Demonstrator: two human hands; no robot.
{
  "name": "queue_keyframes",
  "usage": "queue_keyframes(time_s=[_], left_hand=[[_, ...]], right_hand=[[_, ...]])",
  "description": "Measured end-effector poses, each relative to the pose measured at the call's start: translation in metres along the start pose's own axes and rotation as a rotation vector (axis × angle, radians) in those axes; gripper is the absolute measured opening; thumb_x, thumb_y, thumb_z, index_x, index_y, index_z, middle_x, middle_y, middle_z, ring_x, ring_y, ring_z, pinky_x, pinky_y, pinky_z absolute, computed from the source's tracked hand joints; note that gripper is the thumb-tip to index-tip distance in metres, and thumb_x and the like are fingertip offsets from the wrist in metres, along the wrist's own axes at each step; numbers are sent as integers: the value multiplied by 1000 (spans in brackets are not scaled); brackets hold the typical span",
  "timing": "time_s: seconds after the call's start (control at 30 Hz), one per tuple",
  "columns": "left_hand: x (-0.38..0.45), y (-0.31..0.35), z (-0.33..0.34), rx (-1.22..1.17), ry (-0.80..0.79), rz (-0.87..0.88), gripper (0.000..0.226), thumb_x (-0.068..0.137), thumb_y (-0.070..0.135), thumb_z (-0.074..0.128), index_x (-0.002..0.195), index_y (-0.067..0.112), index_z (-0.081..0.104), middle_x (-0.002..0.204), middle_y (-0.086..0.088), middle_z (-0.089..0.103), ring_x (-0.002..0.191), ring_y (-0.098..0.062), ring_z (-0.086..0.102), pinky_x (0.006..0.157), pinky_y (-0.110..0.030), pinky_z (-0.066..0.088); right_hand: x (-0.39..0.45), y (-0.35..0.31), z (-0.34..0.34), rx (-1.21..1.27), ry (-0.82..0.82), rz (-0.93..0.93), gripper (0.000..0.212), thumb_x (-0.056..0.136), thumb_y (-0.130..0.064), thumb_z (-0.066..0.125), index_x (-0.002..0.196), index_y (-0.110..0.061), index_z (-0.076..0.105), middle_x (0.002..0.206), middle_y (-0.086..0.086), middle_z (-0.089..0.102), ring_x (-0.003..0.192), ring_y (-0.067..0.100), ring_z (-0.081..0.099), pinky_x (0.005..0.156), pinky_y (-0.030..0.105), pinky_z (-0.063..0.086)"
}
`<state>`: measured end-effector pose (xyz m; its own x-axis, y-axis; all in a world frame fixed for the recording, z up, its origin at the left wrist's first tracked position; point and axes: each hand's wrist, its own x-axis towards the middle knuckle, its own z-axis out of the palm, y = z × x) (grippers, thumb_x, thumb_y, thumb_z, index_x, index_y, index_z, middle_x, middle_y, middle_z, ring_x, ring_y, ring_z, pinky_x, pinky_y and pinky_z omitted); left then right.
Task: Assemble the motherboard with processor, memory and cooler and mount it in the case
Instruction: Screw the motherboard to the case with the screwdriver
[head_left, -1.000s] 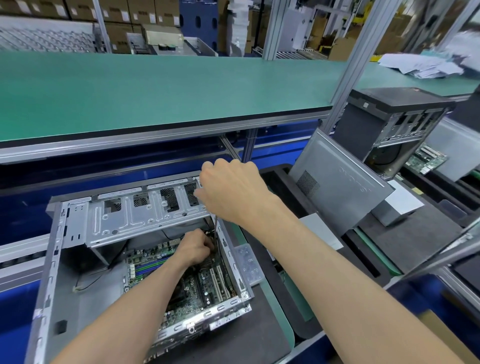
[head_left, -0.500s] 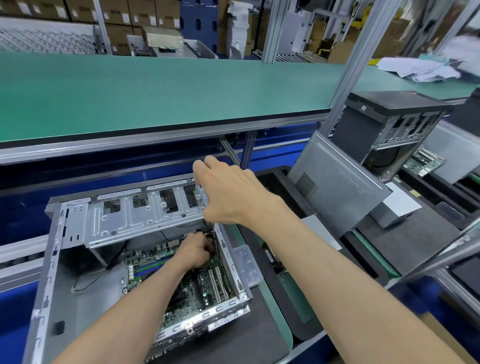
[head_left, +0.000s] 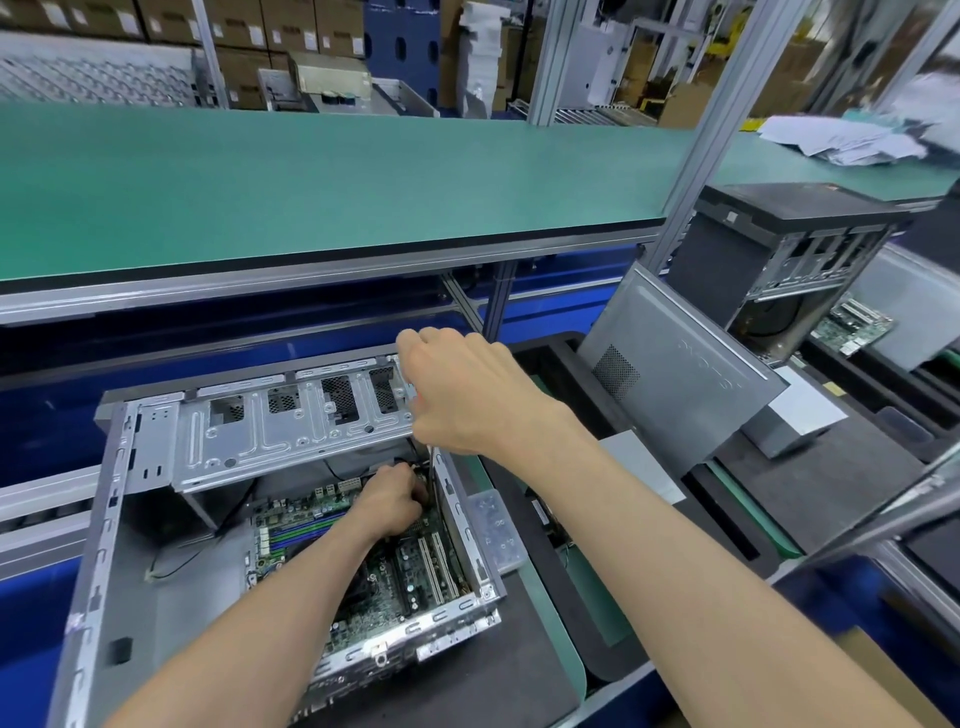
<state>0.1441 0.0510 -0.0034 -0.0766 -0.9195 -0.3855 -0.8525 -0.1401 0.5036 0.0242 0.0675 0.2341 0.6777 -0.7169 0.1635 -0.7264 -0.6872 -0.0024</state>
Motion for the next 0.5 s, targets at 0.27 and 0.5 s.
queue_keyframes(time_s=[0.27, 0.5], left_hand=[[-1, 0, -1, -15, 1, -17, 33, 77, -5, 55, 96, 9, 78, 100, -10, 74, 90, -23, 68, 69, -31, 55], [-2, 1, -1, -38, 2, -21, 35, 79, -7, 55, 100, 8, 78, 100, -11, 72, 90, -24, 68, 73, -35, 58]], right_hand=[[-1, 3, 1, 53, 10, -26, 37, 74, -22, 66, 101, -16, 41, 90, 0, 42, 64, 19, 43, 52, 31, 27], [-3, 2, 7, -165, 115, 69, 26, 97, -31, 53, 88, -15, 36, 66, -4, 22, 66, 25, 41, 59, 37, 30]])
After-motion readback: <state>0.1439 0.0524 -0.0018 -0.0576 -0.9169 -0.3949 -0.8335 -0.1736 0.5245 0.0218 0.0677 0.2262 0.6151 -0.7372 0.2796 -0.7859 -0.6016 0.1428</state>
